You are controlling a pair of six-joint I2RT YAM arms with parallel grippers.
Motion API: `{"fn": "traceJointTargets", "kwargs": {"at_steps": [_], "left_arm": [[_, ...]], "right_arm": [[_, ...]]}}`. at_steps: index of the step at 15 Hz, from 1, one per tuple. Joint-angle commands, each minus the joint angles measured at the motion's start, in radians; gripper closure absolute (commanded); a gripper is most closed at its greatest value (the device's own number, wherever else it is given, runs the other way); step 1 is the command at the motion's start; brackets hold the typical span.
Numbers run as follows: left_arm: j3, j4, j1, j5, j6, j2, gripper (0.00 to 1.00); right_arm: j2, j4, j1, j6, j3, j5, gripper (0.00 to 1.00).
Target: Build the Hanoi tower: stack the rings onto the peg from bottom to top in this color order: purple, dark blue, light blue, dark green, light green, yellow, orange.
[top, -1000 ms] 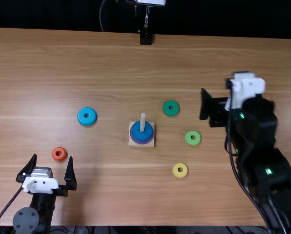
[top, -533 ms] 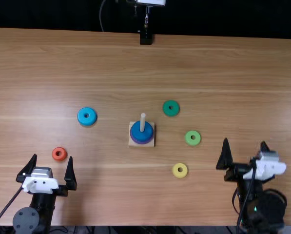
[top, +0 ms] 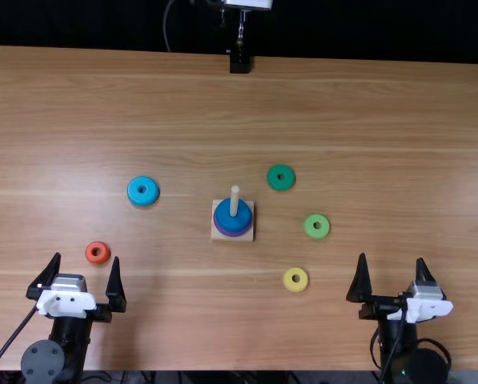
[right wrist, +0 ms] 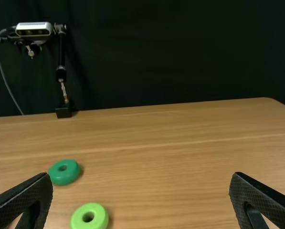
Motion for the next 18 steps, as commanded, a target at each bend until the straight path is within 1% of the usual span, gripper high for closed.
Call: {"fn": "traceJointTargets", "kwargs": {"at_steps": [1,5,6,7,8,9,10,12,18], "left_arm": [[-0.026,0.001,0.011,0.008,0.005,-0.012,0.00],[-0.026,0.001,0.011,0.008,0.005,-0.012,0.00],[-0.026,0.001,0.011,0.008,0.005,-0.012,0.00],[-0.026,0.001,0.011,0.008,0.005,-0.012,0.00],[-0.026,-0.001,0.011,0.008,0.005,-0.012,0.00],[-0.026,0.001,0.011,0.008,0.005,-0.012,0.00],[-0.026,0.001,0.011,0.008,0.005,-0.012,0.00],[-0.026,0.001,0.011,0.008,0.005,-0.012,0.00],[-0.026,0.001,0.011,0.008,0.005,-0.012,0.00]], "right_arm": [[-0.017,0.006,-0.015,0.000,-0.018,0.009,0.00],[-0.020,0.002,-0.016,-0.004,-0.046,0.009,0.00],[-0.033,-0.018,-0.016,-0.026,-0.046,0.009,0.00],[-0.048,-0.036,-0.016,-0.070,-0.046,0.009,0.00],[-0.048,-0.049,-0.018,-0.126,-0.046,0.009,0.00],[-0.048,-0.051,-0.019,-0.168,-0.046,0.009,0.00],[-0.048,-0.051,-0.019,-0.177,-0.047,0.009,0.00],[-0.048,-0.051,-0.019,-0.181,-0.047,0.010,0.00],[-0.048,-0.051,-0.019,-0.181,-0.047,0.010,0.00]]}}
